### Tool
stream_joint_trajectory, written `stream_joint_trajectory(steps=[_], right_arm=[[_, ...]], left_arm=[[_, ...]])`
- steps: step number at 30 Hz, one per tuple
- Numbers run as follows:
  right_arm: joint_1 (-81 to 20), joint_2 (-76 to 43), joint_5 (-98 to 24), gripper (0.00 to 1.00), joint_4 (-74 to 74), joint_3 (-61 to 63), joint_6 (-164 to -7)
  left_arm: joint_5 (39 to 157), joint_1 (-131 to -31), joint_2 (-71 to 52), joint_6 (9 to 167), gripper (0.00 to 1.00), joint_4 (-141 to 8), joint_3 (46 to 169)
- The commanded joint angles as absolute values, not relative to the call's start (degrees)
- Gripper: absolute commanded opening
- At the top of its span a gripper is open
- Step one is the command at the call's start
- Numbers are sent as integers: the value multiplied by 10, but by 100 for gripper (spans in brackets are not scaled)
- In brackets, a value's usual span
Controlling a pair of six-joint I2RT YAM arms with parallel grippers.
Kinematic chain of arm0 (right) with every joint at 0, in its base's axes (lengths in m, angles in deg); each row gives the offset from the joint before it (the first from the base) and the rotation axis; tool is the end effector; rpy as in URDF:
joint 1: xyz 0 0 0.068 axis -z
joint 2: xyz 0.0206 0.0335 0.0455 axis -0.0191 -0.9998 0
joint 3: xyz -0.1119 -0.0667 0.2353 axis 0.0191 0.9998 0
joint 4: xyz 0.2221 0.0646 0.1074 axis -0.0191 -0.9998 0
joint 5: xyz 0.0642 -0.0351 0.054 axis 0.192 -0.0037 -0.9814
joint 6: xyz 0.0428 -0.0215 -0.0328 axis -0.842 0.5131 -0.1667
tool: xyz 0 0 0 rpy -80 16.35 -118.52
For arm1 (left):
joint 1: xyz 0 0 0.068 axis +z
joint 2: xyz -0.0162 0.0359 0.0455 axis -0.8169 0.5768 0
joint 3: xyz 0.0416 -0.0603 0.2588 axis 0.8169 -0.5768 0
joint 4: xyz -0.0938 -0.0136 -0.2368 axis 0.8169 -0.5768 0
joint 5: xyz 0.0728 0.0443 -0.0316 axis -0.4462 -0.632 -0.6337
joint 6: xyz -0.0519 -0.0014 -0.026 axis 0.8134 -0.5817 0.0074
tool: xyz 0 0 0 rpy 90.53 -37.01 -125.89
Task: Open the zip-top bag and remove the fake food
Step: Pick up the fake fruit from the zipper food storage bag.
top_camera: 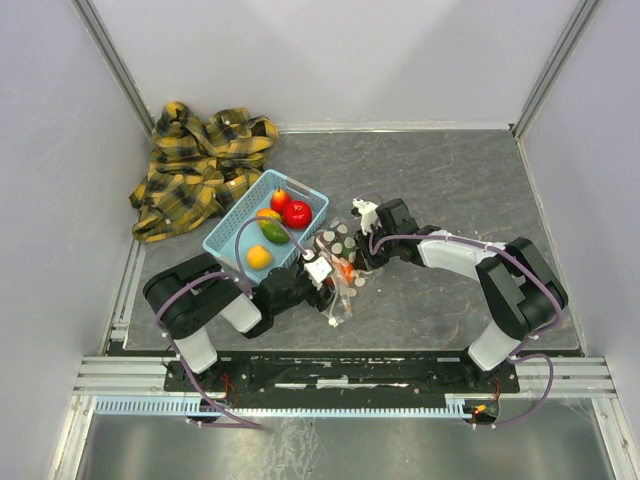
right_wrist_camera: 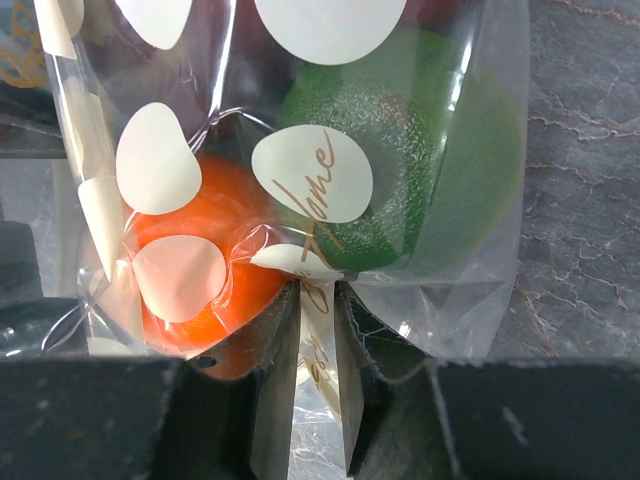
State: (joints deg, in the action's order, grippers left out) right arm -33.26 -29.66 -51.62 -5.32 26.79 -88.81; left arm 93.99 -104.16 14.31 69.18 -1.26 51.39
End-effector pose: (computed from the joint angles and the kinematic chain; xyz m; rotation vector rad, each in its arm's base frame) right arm 0.2654 0.1852 0.1609 -0.6594 2.4438 0.7777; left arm 0.1679 -0.2009 0.1126 0.9353 1.6192 -0.5871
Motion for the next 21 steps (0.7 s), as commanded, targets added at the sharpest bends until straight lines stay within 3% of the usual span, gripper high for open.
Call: stream_joint_trajectory(steps=[1,9,21], right_arm=[[-356,-298,-550,28,-26,261,-901],[-361,-282,-538,28,-24,270,-903],[-373,-285,-559,29,-11,264,-916]], left_arm=[[952,-1048,145,697,82,88,517],[962,-1050,138,689,93,113,490],[949,-1049,156,687,93,79,513]])
